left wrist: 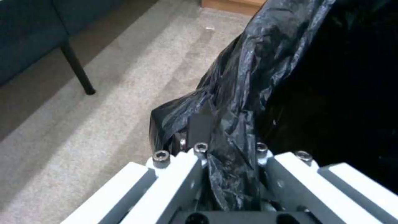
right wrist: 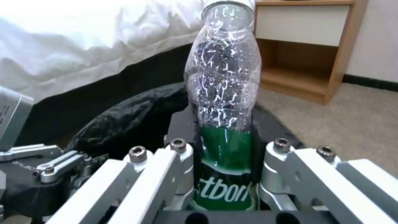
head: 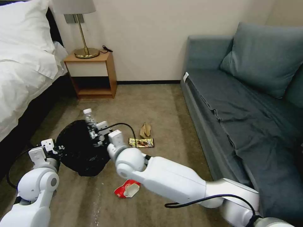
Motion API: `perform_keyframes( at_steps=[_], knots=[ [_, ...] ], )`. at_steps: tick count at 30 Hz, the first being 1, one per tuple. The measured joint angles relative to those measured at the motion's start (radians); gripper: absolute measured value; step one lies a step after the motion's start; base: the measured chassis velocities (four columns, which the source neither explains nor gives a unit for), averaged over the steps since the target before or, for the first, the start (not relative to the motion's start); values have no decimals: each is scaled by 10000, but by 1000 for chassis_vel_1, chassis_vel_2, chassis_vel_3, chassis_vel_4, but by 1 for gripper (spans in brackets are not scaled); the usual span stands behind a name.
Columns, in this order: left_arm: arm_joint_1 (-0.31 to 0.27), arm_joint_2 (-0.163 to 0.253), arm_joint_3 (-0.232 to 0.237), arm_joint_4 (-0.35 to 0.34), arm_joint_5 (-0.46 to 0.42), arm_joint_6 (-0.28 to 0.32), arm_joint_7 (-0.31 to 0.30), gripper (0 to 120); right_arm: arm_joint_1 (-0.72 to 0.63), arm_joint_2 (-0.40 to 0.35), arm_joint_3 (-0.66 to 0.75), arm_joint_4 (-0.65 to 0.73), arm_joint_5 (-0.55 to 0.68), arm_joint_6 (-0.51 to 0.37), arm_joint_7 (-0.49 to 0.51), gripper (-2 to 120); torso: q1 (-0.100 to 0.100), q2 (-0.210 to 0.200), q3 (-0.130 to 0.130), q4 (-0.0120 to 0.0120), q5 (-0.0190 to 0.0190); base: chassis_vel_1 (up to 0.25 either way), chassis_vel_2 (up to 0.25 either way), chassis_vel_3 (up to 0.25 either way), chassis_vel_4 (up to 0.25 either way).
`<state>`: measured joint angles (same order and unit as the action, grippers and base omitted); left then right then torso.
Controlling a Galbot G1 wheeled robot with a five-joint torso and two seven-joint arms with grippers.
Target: Pick up the trash bin, then pick up the garbage on the floor and place it into the trash bin.
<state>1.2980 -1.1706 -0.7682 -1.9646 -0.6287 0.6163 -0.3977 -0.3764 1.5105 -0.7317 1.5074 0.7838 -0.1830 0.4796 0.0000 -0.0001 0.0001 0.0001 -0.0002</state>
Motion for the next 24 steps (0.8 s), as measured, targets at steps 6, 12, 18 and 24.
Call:
perform_keyframes(
  at_steps=[6, 12, 18, 24],
  knots=[
    [-46, -233, 7, -50, -5, 5, -59, 1, -187, 106, -112, -157, -232, 12, -29, 19, 0, 0, 0, -2, 2, 0, 0, 0, 0],
    [-56, -376, 51, -57, 81, 14, -78, 1, -554, 129, -292, -222, -716, 46, -139, 37, 0, 0, 0, -2, 2, 0, 0, 0, 0],
    [-54, -392, 75, -19, 143, 14, -71, 1, -501, 99, -202, -94, -729, 41, -139, 59, 0, 0, -1, -2, 2, 0, 0, 0, 0],
    [-65, -338, 90, 46, 171, 14, -43, 1, -343, 90, 25, 86, -701, 1, -139, 85, 0, 1, -1, -2, 2, 0, 0, 0, 0]
  ],
)
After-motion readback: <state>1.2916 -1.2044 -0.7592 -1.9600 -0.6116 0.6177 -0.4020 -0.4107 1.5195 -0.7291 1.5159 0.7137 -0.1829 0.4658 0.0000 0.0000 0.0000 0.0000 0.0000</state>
